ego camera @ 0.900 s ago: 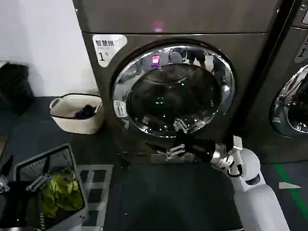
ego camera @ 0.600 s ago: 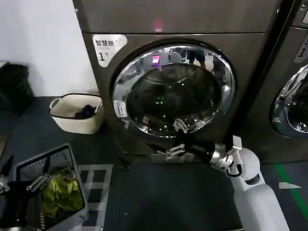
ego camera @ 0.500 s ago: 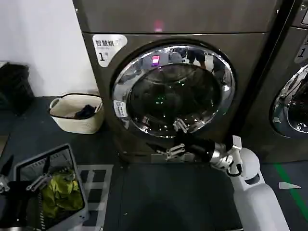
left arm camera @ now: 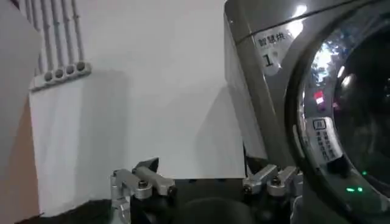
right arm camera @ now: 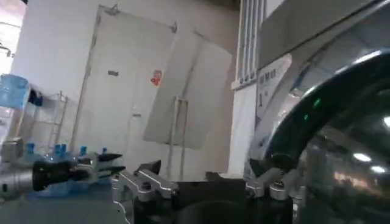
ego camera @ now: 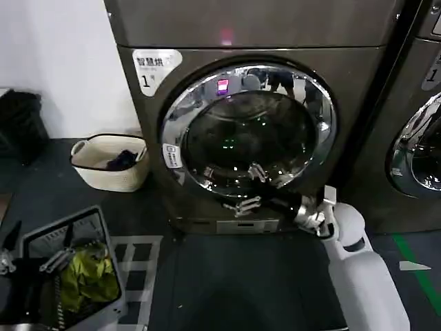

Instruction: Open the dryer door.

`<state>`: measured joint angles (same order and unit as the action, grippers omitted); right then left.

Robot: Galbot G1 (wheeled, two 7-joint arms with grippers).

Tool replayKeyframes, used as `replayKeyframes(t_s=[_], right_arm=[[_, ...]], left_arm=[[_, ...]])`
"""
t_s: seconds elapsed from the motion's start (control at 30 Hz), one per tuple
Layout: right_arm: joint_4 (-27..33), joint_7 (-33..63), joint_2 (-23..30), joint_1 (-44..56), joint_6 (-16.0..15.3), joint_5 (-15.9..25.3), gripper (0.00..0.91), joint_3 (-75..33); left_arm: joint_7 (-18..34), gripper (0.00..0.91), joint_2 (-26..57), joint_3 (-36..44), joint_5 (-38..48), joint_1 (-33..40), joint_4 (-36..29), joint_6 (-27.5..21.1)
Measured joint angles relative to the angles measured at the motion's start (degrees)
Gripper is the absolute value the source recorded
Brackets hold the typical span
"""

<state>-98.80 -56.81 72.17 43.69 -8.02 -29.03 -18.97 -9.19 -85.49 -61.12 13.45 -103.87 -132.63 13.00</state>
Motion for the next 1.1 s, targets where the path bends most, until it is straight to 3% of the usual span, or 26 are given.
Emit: replayKeyframes(t_s=[0.6,1.1], right_arm=[[9.64,2.91,2.96,-7.53,2.43,2.67,0.907,5.4],[13.67,6.53,3.87,-10.92,2.44,3.44,0.907,9.56]], left_arm=[[-0.07,0.907,0.0,0.14,-0.23,-0.04,-0.43,-0.29],[-0.08,0.907,-0.1,0.79,-0.8,0.45,-0.5,-0.37]])
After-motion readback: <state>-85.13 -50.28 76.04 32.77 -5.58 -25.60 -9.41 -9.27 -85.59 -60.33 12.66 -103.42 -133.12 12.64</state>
